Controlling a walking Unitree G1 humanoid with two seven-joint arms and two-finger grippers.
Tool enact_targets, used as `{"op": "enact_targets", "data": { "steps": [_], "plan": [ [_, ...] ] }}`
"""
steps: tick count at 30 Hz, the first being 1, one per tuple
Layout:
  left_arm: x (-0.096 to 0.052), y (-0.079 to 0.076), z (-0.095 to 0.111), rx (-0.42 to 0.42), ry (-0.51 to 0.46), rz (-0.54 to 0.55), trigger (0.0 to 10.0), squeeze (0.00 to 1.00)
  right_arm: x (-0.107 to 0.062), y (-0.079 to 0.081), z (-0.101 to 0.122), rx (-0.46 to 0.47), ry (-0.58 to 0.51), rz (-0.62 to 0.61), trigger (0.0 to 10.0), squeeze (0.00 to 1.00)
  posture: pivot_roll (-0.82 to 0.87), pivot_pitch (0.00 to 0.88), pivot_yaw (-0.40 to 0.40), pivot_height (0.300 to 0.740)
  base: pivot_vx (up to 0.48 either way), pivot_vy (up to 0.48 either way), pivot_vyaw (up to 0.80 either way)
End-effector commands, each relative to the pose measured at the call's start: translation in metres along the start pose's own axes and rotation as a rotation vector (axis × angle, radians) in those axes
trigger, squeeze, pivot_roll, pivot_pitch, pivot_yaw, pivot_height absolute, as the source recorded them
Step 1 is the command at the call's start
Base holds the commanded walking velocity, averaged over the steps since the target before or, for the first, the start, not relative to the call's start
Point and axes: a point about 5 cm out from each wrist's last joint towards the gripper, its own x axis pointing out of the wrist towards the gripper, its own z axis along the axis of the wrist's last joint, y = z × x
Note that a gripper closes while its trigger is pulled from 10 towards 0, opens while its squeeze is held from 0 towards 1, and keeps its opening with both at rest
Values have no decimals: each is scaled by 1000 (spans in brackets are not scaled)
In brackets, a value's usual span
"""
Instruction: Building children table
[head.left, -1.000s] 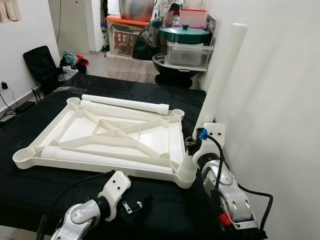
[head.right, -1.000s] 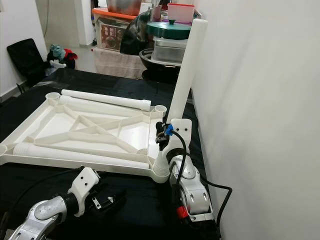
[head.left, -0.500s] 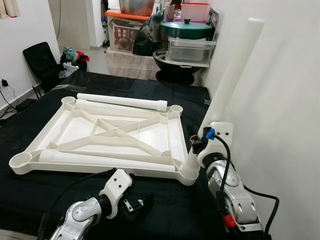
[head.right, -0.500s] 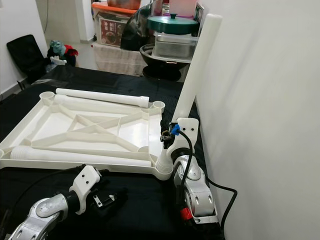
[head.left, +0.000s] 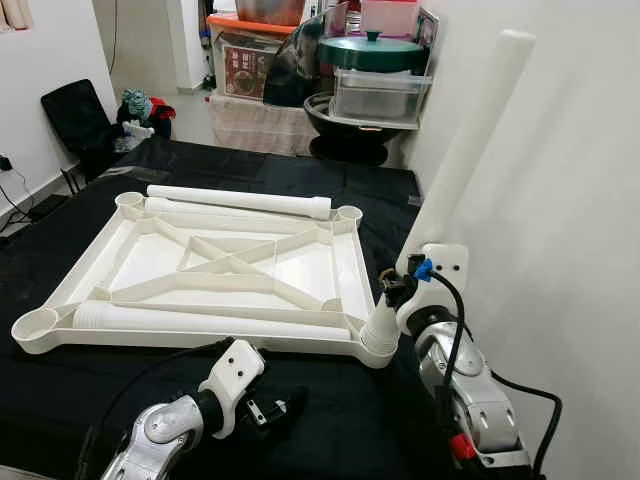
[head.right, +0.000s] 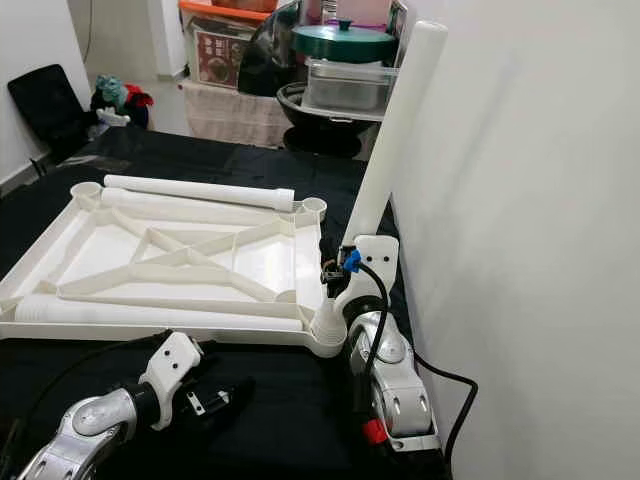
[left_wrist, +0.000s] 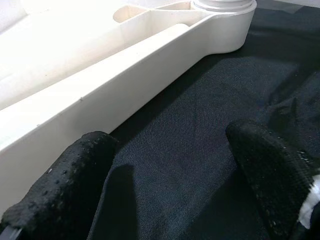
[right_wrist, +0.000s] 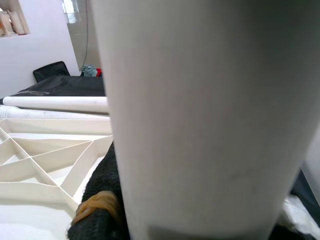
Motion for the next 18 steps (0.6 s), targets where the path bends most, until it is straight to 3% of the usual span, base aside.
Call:
{"op": "enact_targets", "data": {
  "steps": [1,18],
  "plan": [
    [3,-4,-1,2,3,-21,10000,0,-6,-7,-29,-16,138,-19,10000,412,39,0,-81,740,0,0,0],
    [5,-6,-1,-1,0,-24,10000,0,-2,7,-27,-52,133,81,10000,396,41,0,-88,740,0,0,0]
  ]
}}
